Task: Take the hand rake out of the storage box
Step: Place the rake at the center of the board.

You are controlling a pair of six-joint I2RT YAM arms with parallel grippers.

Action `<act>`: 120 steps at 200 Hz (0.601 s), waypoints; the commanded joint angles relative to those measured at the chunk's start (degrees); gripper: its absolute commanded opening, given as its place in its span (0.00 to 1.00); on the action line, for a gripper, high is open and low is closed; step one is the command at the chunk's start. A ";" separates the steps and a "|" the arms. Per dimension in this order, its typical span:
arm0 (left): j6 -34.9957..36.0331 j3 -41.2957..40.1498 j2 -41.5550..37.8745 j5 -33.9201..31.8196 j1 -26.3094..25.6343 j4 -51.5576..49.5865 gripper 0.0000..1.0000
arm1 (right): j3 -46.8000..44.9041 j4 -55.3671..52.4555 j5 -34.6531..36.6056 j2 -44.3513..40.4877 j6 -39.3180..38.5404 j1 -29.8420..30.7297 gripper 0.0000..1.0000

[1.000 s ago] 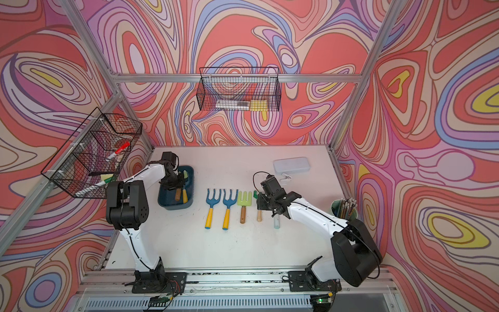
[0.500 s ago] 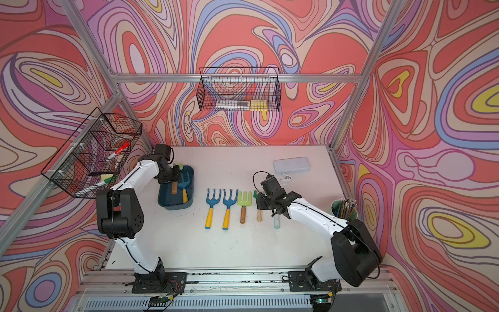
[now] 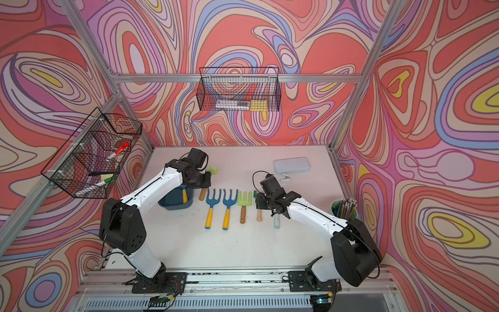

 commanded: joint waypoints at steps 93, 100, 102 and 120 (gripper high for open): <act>-2.68 -7.76 4.94 -2.28 6.13 5.76 0.16 | -0.88 -0.07 0.90 -2.75 0.74 0.45 0.57; -2.50 -7.84 5.05 -2.75 6.63 5.48 0.16 | -0.95 -0.02 0.90 -2.80 0.74 0.45 0.57; -2.40 -7.85 5.06 -2.92 6.72 5.46 0.16 | -0.96 0.05 0.86 -2.76 0.74 0.45 0.57; -1.28 -8.26 4.72 -4.91 7.17 5.08 0.16 | -1.53 0.53 0.72 -2.92 0.91 0.45 0.57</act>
